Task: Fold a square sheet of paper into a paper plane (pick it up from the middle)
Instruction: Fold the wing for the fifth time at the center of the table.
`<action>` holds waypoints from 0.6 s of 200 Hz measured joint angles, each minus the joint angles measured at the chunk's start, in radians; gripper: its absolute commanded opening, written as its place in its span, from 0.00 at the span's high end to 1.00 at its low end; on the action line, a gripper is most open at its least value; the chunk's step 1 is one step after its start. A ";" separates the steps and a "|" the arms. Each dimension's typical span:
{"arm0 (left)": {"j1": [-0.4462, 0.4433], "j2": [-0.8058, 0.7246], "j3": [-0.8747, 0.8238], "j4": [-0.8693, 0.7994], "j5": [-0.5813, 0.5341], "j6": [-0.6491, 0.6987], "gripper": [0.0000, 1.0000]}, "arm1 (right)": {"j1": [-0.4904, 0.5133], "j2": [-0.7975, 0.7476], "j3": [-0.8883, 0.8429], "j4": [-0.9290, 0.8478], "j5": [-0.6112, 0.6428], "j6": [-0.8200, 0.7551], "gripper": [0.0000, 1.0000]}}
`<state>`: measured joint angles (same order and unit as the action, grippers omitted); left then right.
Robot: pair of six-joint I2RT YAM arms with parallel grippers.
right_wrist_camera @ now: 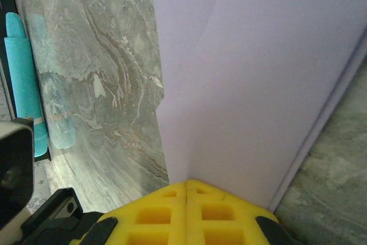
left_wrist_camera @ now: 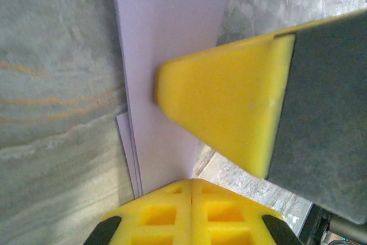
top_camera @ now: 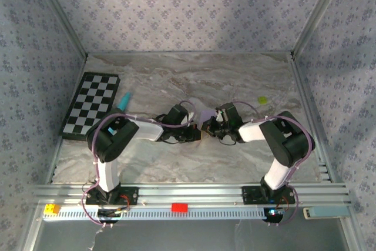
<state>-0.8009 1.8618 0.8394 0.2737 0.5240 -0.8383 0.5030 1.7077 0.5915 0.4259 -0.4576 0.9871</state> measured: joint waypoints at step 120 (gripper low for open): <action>-0.020 -0.030 0.064 -0.174 0.013 0.019 0.90 | -0.007 0.001 0.000 -0.002 -0.003 0.000 0.96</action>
<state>-0.8211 1.8320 0.9031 0.0994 0.5373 -0.8188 0.4957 1.7088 0.5919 0.4244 -0.4606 0.9867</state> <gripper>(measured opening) 0.085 0.051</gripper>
